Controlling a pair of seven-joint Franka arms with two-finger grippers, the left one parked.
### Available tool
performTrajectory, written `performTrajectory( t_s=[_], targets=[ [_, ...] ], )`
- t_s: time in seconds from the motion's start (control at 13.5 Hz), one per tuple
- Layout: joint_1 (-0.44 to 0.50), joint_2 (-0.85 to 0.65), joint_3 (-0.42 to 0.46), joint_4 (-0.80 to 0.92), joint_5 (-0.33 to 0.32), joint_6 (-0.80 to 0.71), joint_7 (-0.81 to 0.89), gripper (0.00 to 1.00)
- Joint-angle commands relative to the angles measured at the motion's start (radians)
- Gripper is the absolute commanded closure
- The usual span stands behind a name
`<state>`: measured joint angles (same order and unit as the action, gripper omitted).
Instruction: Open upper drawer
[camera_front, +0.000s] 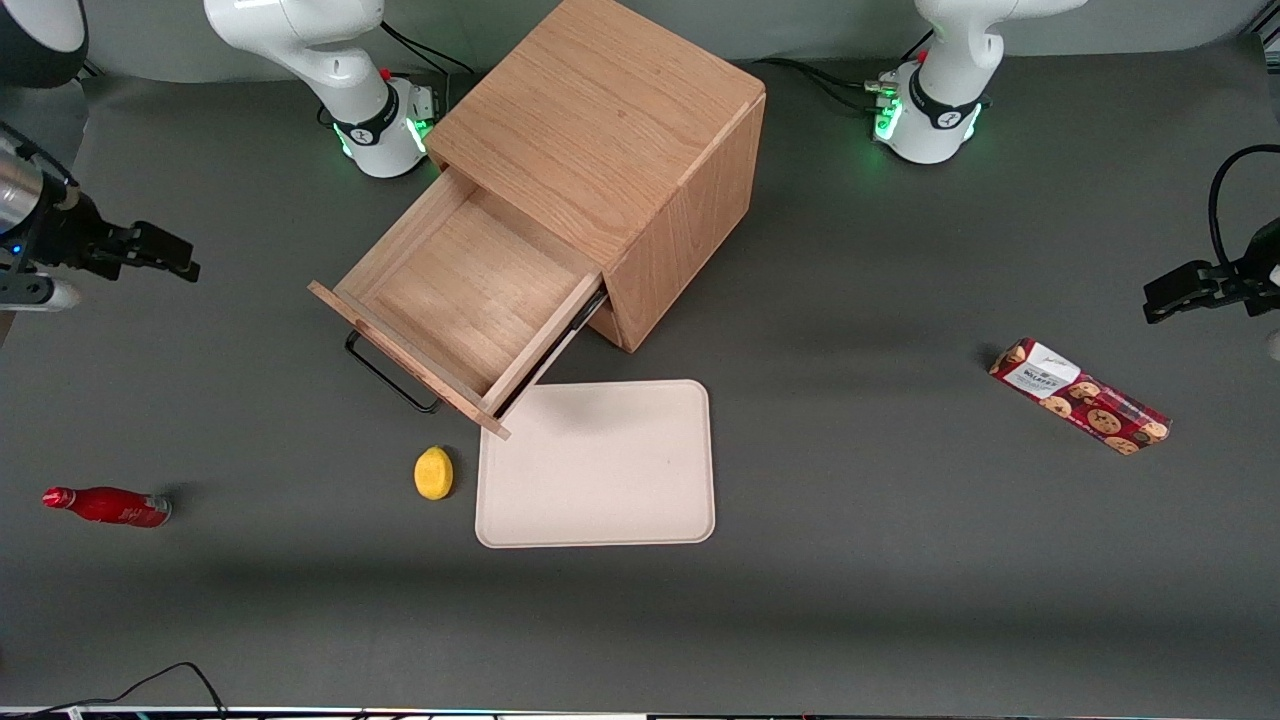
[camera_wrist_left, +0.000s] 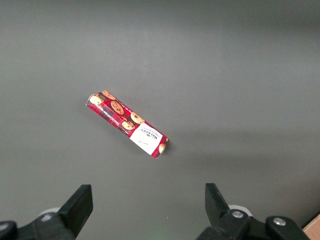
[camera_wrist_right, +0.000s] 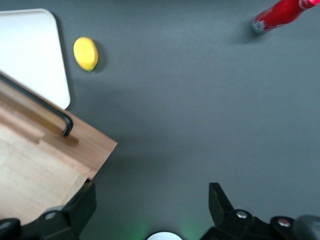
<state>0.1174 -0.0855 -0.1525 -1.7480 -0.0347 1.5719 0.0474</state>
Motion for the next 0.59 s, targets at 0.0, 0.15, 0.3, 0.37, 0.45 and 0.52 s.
performTrajectory(
  t_s=[0.0, 0.15, 0.3, 0.37, 0.45, 0.52],
  targets=[
    [-0.002, 0.042, 0.007, 0.061, -0.024, -0.006, 0.022, 0.0],
    [-0.004, 0.047, 0.007, 0.071, -0.024, -0.01, 0.022, 0.0],
    [-0.013, 0.049, 0.007, 0.073, -0.021, -0.012, 0.023, 0.0],
    [-0.013, 0.049, 0.007, 0.076, -0.019, -0.012, 0.026, 0.0],
    [-0.015, 0.049, 0.005, 0.085, -0.017, -0.012, 0.032, 0.0],
    [-0.016, 0.049, 0.007, 0.093, -0.017, -0.012, 0.037, 0.0]
  ],
)
